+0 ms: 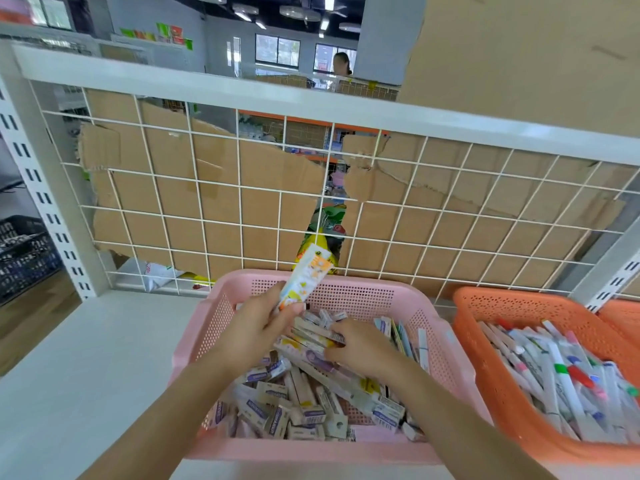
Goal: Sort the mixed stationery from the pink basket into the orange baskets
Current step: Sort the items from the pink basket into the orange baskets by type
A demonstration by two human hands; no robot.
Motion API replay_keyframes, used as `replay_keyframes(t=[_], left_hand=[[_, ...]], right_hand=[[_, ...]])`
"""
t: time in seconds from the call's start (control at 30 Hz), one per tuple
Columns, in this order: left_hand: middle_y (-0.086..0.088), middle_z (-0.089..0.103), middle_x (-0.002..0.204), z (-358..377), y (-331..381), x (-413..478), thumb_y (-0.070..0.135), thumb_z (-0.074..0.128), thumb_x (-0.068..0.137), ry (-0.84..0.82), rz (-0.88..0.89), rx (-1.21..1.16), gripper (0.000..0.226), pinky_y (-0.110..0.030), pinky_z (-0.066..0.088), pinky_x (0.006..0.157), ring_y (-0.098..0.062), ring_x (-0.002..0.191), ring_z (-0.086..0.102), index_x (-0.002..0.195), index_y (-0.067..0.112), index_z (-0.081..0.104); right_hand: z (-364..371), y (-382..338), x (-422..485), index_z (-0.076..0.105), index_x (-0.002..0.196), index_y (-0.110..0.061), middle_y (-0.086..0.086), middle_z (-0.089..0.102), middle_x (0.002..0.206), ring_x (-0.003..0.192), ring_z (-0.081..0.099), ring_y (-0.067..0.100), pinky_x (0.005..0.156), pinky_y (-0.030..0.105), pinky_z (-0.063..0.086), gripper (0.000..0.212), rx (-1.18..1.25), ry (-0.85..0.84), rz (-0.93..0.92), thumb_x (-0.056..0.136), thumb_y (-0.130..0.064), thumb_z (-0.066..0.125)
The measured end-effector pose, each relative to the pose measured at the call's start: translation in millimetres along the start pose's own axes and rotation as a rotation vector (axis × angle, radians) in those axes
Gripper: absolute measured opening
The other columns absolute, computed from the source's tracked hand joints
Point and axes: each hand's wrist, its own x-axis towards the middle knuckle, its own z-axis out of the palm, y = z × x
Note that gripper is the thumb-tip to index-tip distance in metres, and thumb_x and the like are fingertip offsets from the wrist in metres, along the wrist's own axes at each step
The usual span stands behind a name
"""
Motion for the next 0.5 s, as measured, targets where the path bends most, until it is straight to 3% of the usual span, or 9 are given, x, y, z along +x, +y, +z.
replay_keyframes(t=[0.07,0.13,0.27,0.37,0.43,0.5], left_hand=[[0.005,0.056,0.056,-1.1,1.5,0.0,0.031,0.05,0.095,0.055,-0.031,-0.094,0.02,-0.017,0.042,0.055,-0.005,0.052,0.052,0.077,0.024,0.05],[0.001,0.056,0.055,-2.8,4.5,-0.5,0.028,0.047,0.096,0.092,-0.024,-0.142,0.02,-0.027,0.043,0.054,-0.009,0.048,0.051,0.077,0.025,0.05],[-0.011,0.052,0.055,-7.1,6.2,0.9,0.028,0.046,0.095,0.142,-0.038,-0.25,0.016,-0.03,0.044,0.052,-0.021,0.045,0.048,0.08,0.028,0.052],[-0.013,0.048,0.057,-8.3,5.6,1.9,0.027,0.047,0.094,0.156,-0.088,-0.305,0.015,-0.027,0.043,0.052,-0.022,0.045,0.046,0.08,0.027,0.052],[-0.011,0.048,0.054,-7.9,5.7,1.9,0.021,0.046,0.098,0.153,-0.097,-0.285,0.019,-0.029,0.045,0.052,-0.021,0.044,0.045,0.079,0.022,0.05],[-0.012,0.048,0.055,-7.7,7.7,2.4,0.014,0.044,0.098,0.161,-0.13,-0.298,0.019,-0.031,0.045,0.051,-0.021,0.044,0.044,0.08,0.016,0.049]], right_hand=[[-0.9,0.1,-1.1,0.038,0.07,-0.012,0.005,0.037,0.069,0.063,0.039,0.02,0.055,0.034,0.021,0.026,0.084,0.024,0.007,0.089,-0.023,0.052],[-4.3,0.0,-2.1,0.033,0.069,-0.014,0.001,0.031,0.065,0.058,0.032,0.016,0.056,0.033,0.02,0.029,0.165,0.036,0.002,0.092,-0.02,0.049],[-13.2,-1.1,-7.9,0.05,0.098,-0.01,0.0,0.039,0.07,0.061,0.038,0.013,0.058,0.029,0.028,0.013,0.247,0.019,-0.005,0.098,-0.022,0.044],[-23.5,-2.0,-17.6,0.043,0.08,-0.021,0.0,0.045,0.073,0.064,0.04,0.01,0.058,0.026,0.029,0.019,0.283,-0.006,0.019,0.098,-0.027,0.047],[-29.6,0.9,-23.5,0.047,0.079,-0.024,0.001,0.055,0.084,0.074,0.049,0.012,0.061,0.022,0.034,0.018,0.346,0.007,0.042,0.095,-0.027,0.054],[-34.8,3.1,-28.9,0.056,0.086,-0.014,0.005,0.053,0.082,0.074,0.049,0.016,0.059,0.026,0.033,0.016,0.382,0.051,0.065,0.095,-0.028,0.055]])
